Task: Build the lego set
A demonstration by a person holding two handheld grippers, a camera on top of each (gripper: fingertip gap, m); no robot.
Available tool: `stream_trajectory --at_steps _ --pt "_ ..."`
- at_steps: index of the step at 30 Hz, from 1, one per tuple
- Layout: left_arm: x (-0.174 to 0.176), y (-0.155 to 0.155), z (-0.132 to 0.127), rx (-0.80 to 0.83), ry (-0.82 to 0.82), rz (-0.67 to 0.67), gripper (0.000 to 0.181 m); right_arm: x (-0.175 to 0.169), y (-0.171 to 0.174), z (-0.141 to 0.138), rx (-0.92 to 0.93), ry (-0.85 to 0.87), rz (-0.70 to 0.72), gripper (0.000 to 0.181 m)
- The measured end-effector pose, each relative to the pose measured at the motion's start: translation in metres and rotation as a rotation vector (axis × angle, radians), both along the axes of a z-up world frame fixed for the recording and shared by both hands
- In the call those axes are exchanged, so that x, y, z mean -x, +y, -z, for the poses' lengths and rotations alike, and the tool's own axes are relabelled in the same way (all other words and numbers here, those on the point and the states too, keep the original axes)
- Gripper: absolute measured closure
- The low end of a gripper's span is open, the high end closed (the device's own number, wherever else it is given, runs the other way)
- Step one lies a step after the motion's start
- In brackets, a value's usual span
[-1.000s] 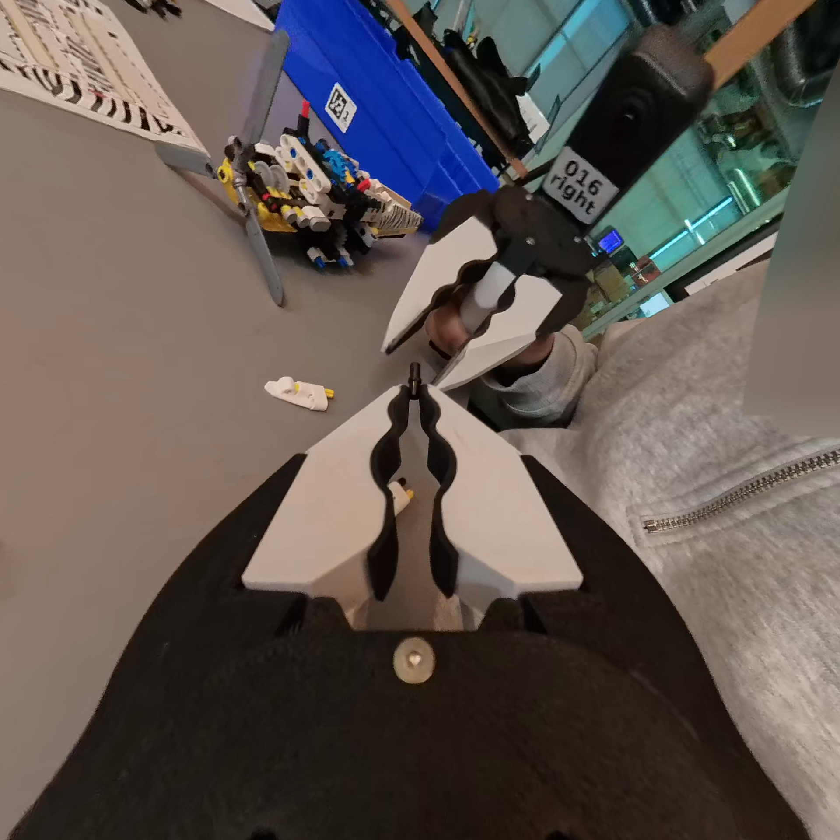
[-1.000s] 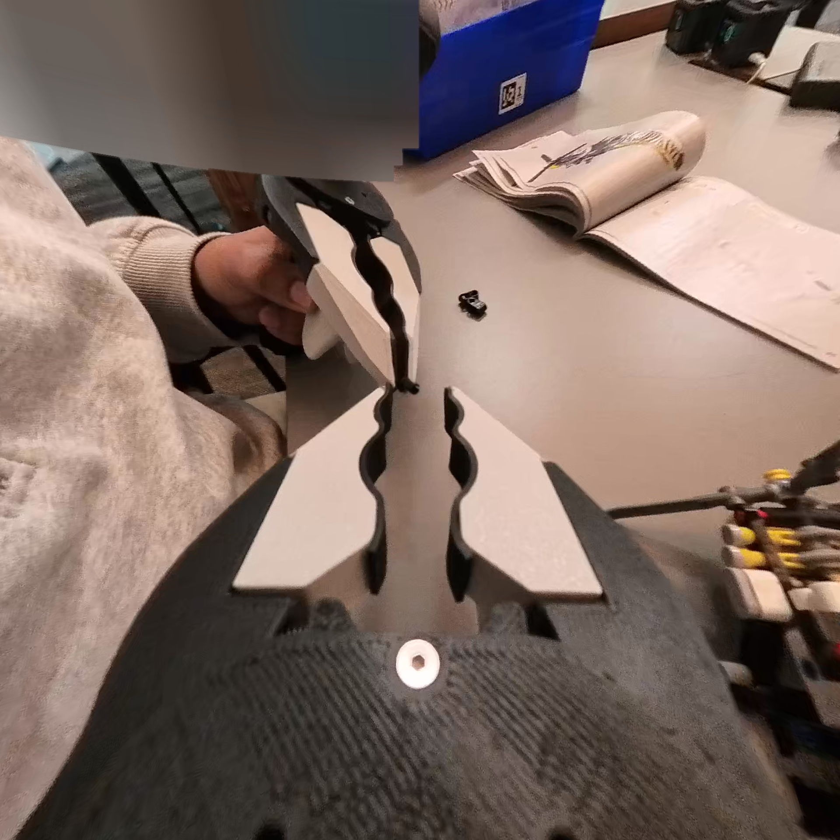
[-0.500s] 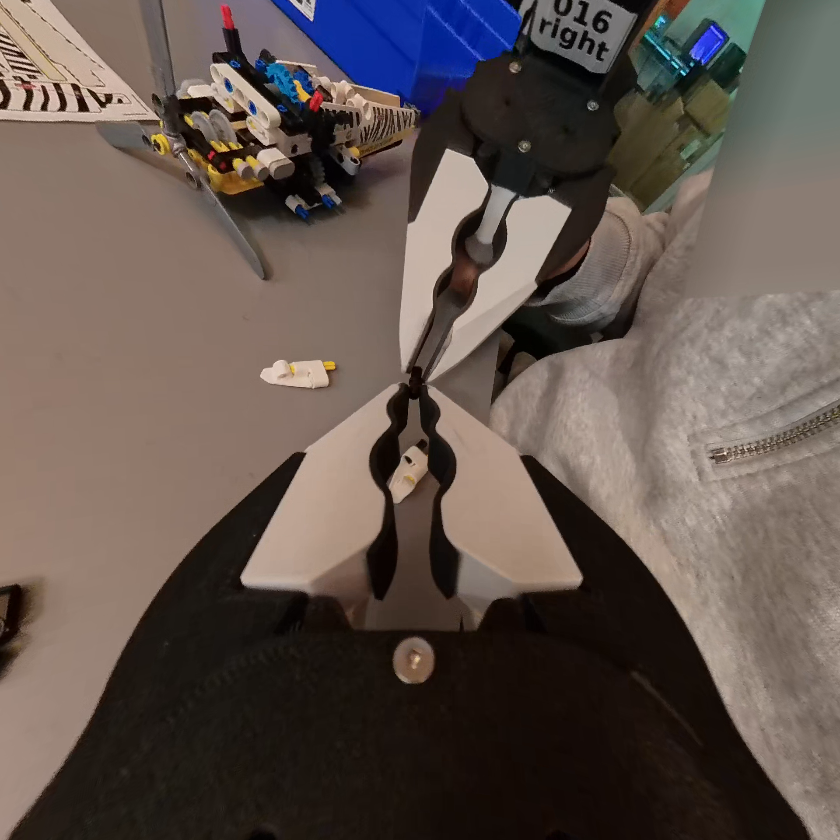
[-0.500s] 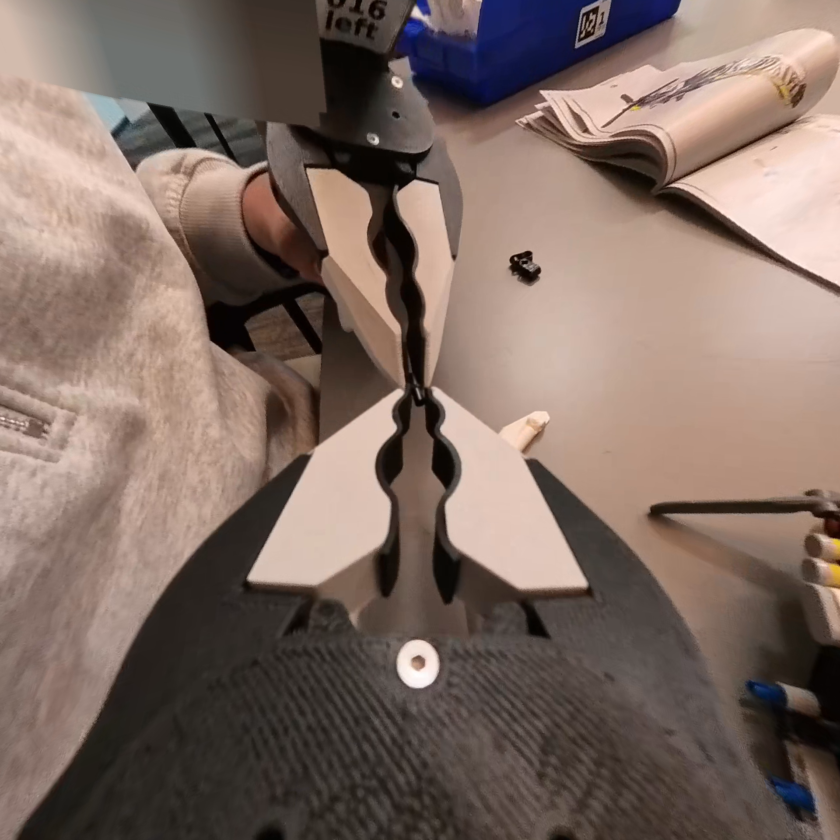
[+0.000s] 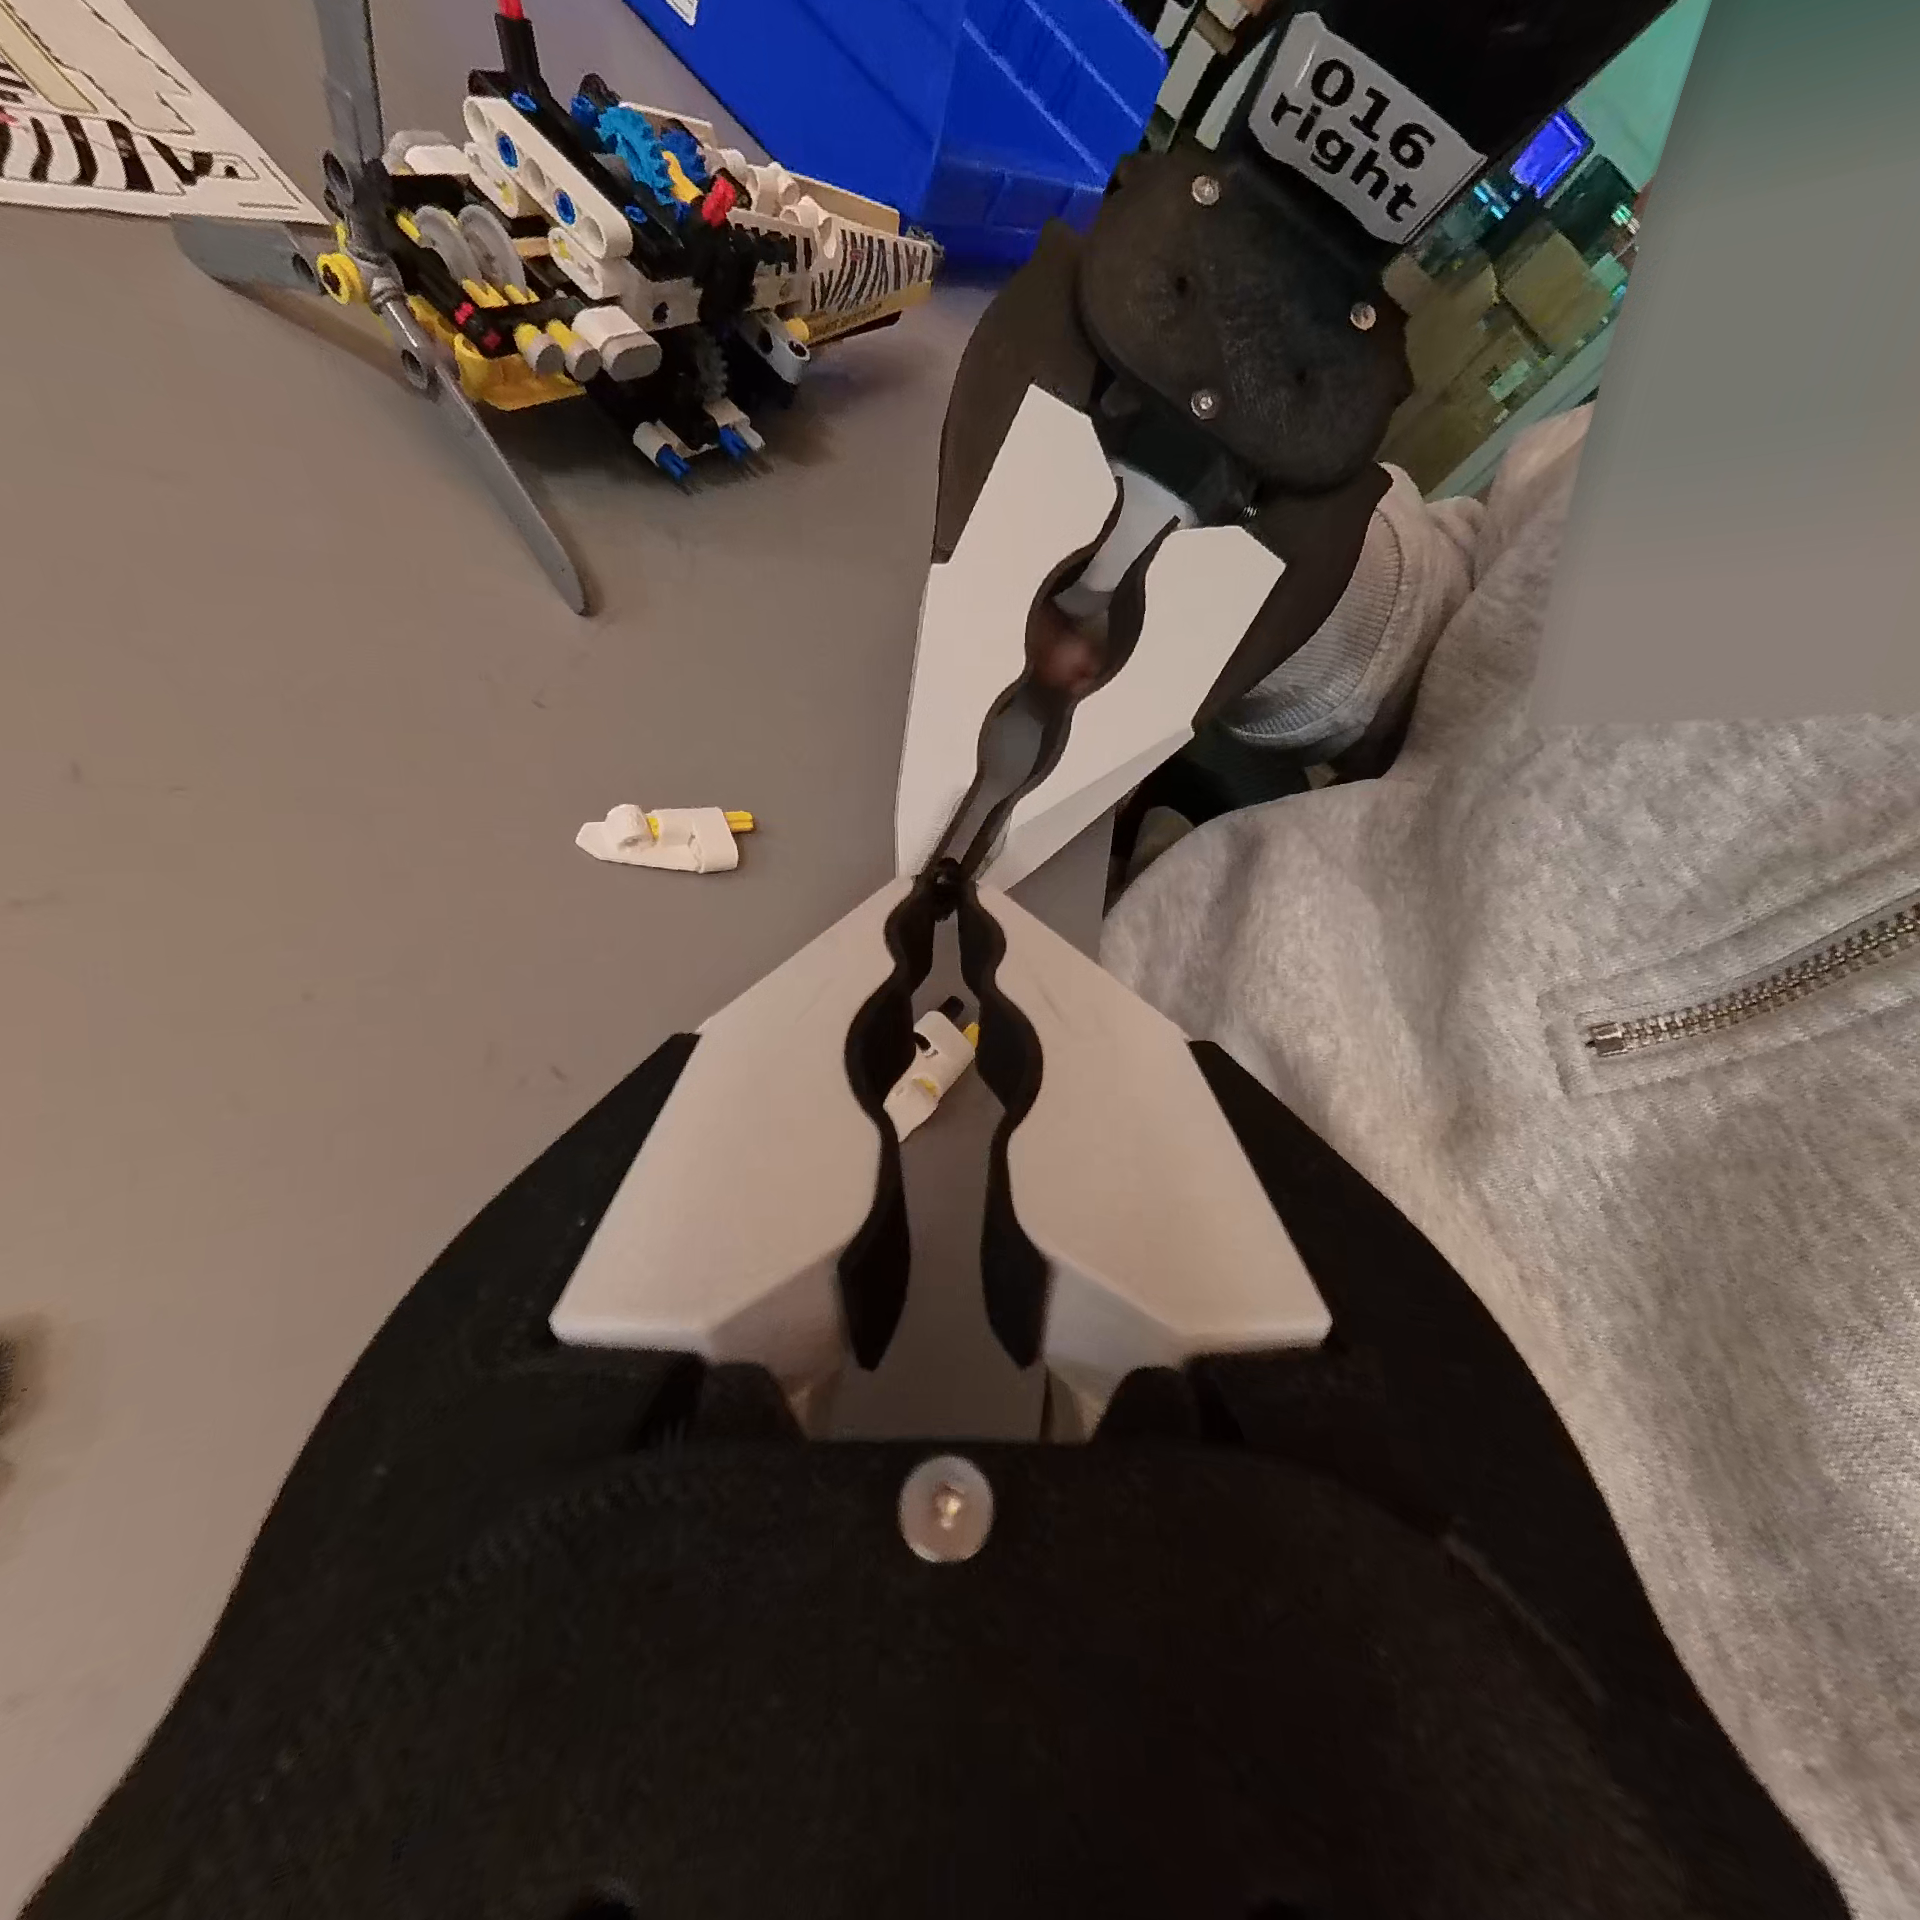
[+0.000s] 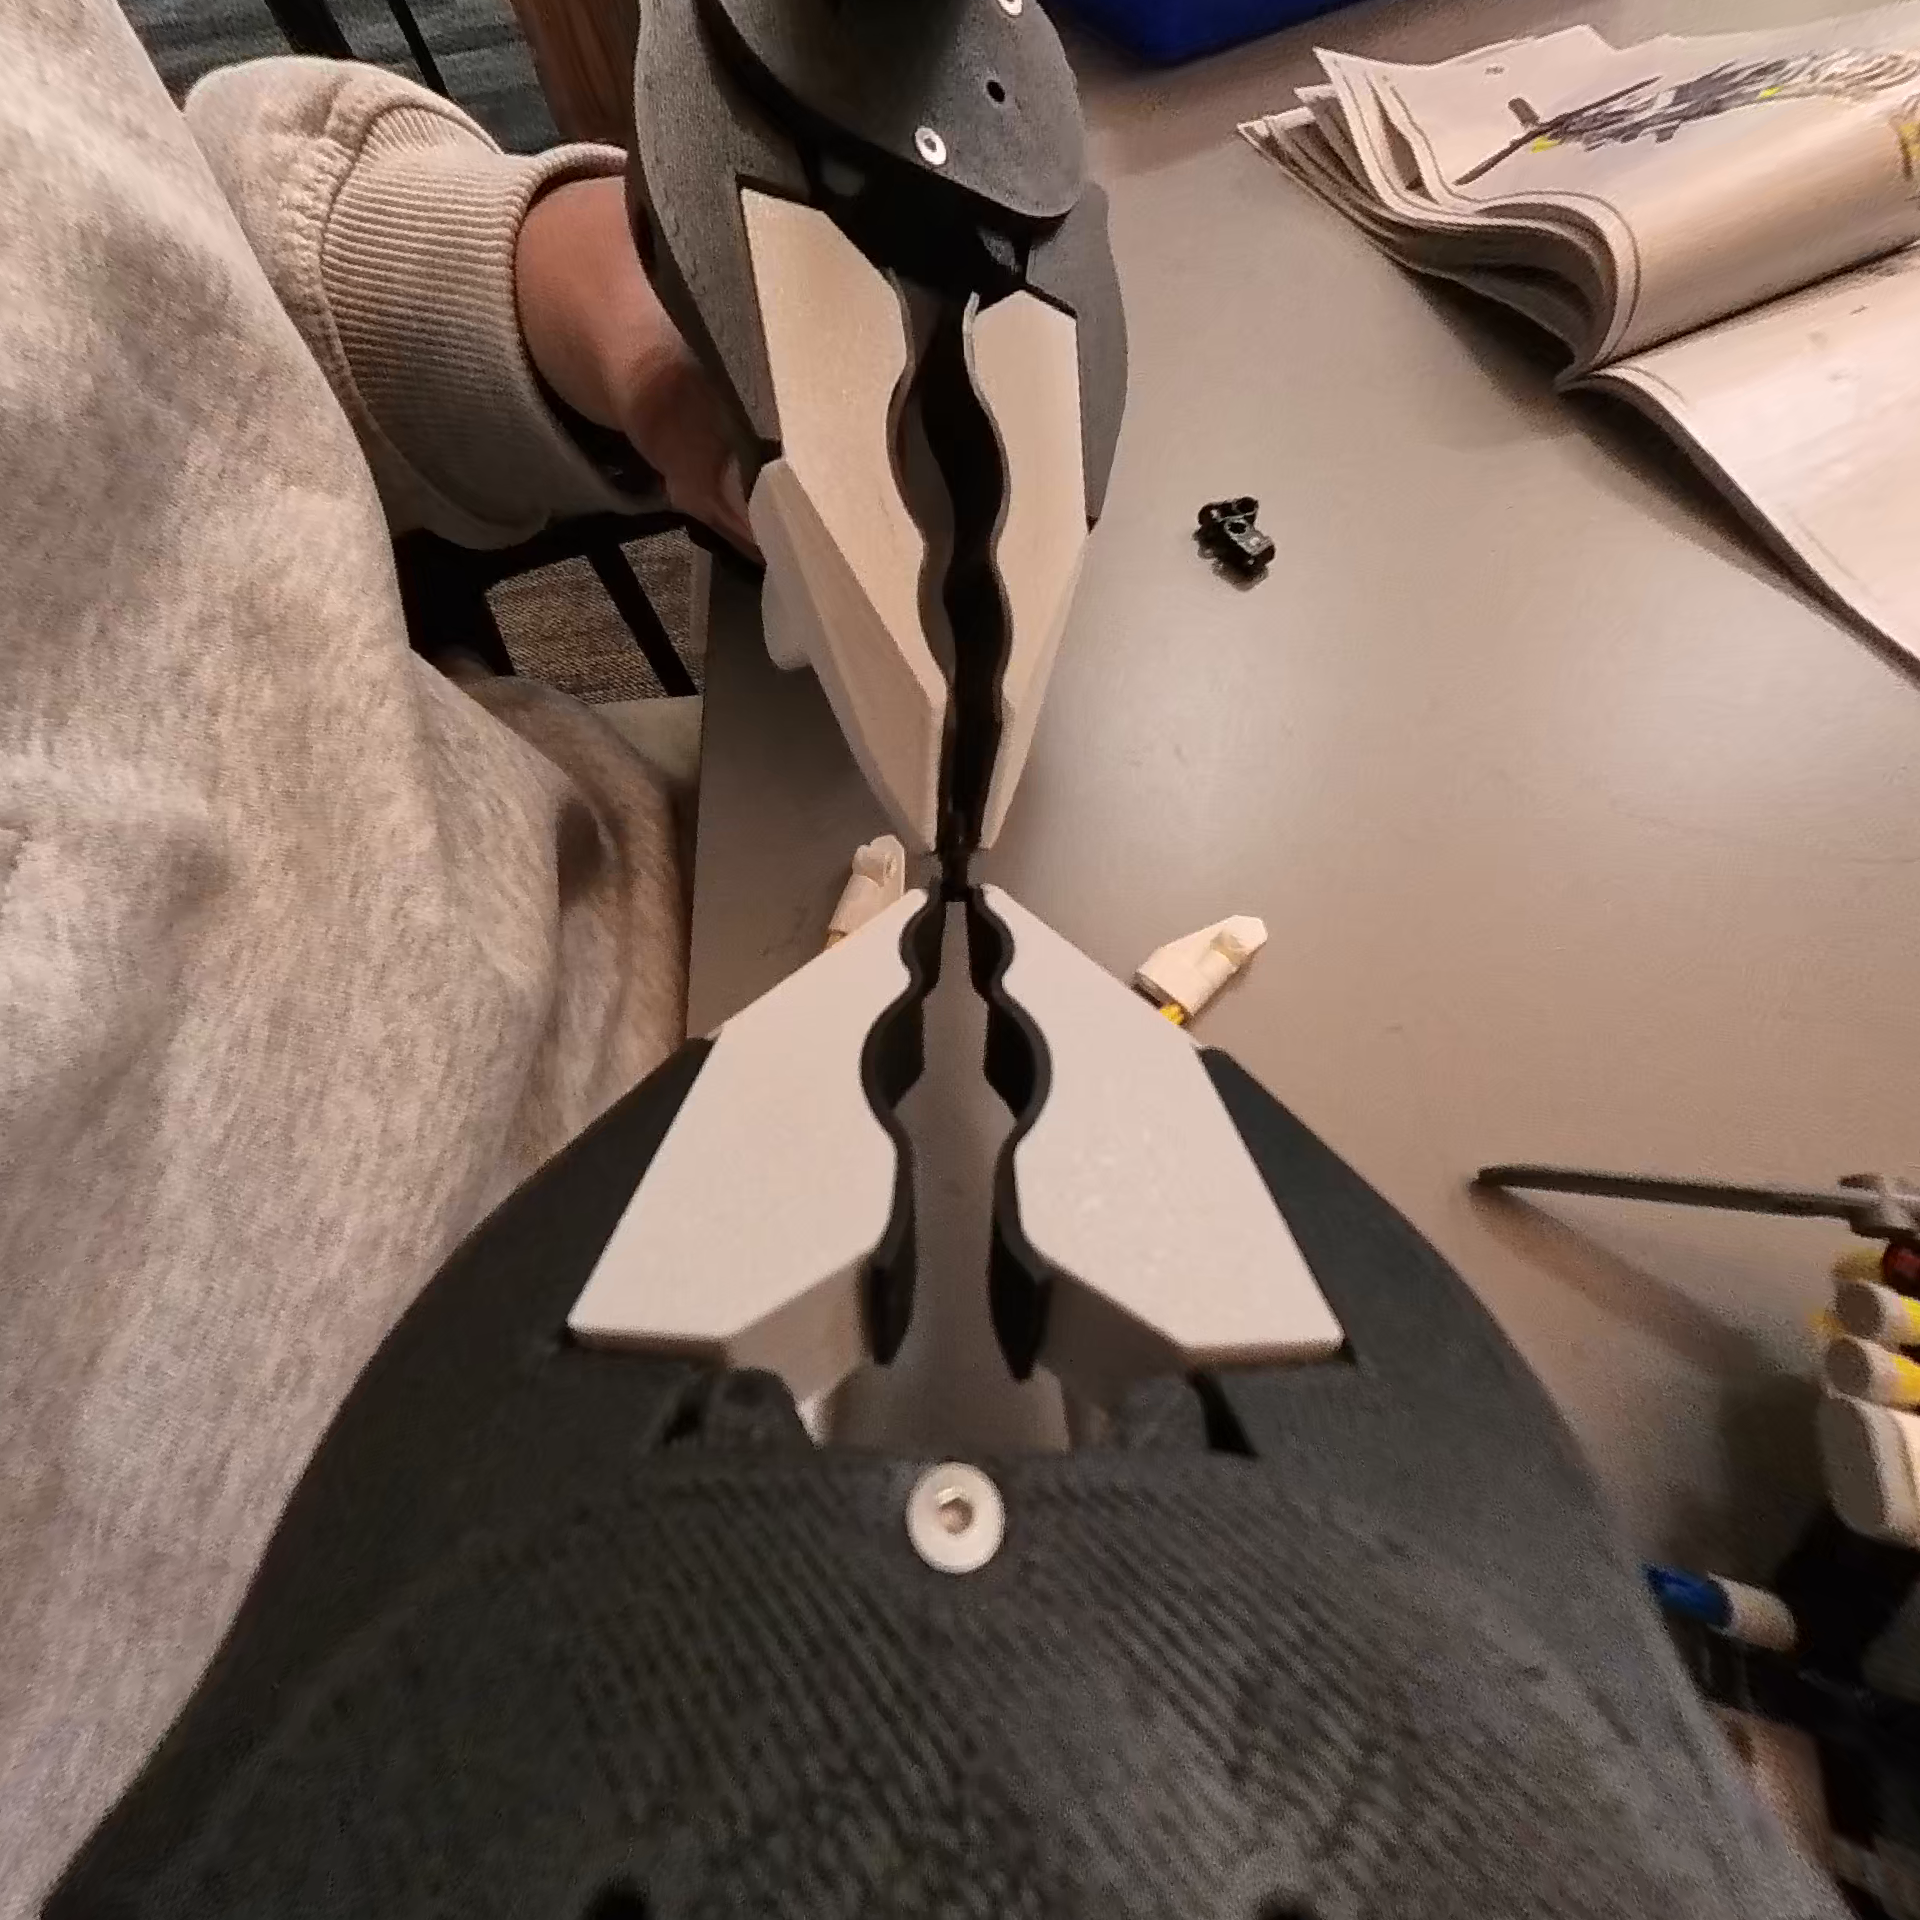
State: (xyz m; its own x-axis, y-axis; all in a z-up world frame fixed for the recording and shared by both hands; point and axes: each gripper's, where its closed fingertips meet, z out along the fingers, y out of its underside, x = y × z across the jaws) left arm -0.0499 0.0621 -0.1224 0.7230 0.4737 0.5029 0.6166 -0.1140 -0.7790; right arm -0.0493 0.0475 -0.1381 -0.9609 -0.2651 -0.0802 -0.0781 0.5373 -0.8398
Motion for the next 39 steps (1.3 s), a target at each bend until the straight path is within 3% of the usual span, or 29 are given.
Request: stream_trajectory --at_steps 8,35,39 --pt "0.001 -0.001 0.002 0.010 -0.003 -0.006 0.180 0.001 0.001 -0.002 0.008 -0.017 0.001 0.172" --pt "-0.001 -0.001 0.003 -0.016 -0.042 0.001 0.180 0.000 0.002 -0.007 0.033 -0.015 0.009 0.179" --pt "0.010 -0.009 0.002 -0.013 -0.032 -0.052 0.157 0.014 0.008 0.001 -0.032 -0.012 0.084 0.179"
